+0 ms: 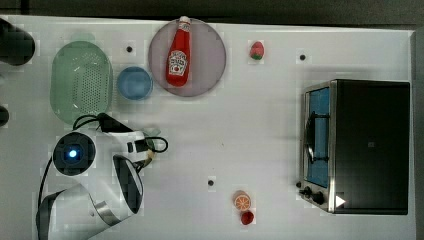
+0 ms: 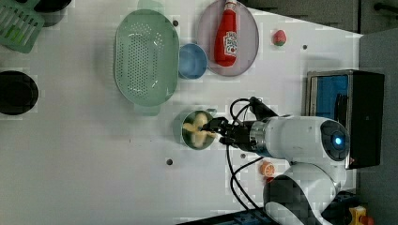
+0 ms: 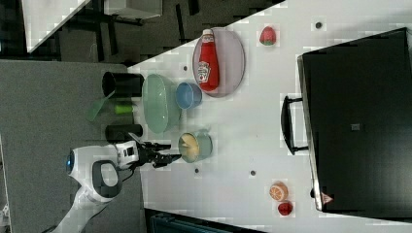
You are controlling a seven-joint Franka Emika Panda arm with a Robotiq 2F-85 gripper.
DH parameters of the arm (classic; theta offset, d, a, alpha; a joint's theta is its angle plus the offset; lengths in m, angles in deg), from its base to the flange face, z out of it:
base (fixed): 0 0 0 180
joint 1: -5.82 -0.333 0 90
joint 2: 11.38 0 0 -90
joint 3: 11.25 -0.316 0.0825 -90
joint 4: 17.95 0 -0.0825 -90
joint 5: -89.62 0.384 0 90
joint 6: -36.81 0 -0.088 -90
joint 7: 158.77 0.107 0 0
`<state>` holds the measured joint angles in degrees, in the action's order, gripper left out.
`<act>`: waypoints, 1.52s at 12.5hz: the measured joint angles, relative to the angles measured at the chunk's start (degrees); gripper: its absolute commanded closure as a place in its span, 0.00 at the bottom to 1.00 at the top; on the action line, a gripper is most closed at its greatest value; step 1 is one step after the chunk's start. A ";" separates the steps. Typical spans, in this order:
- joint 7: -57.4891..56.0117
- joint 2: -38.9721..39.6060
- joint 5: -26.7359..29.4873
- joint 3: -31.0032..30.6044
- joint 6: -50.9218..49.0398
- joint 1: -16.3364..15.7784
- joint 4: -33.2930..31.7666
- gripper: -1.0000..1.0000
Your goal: Pick Banana and place it in mug.
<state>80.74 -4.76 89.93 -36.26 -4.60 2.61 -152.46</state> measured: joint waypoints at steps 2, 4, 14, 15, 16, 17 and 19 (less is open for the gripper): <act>0.03 -0.52 -0.39 0.03 0.31 -0.17 0.45 0.00; 0.06 -0.43 -1.80 1.06 2.21 -0.54 0.78 0.00; -0.24 -16.91 0.02 22.20 -31.84 2.12 17.23 0.00; -0.38 -19.02 -0.94 24.80 -35.38 2.88 19.25 0.00; -0.38 -21.02 -0.85 28.13 -37.49 2.96 21.49 0.00; -0.57 -22.47 -0.54 29.96 -39.50 3.26 23.05 0.00; -0.97 -26.89 -0.89 31.99 -42.22 3.31 23.78 0.00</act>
<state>79.77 -31.65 89.04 -4.27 -46.82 5.93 -128.68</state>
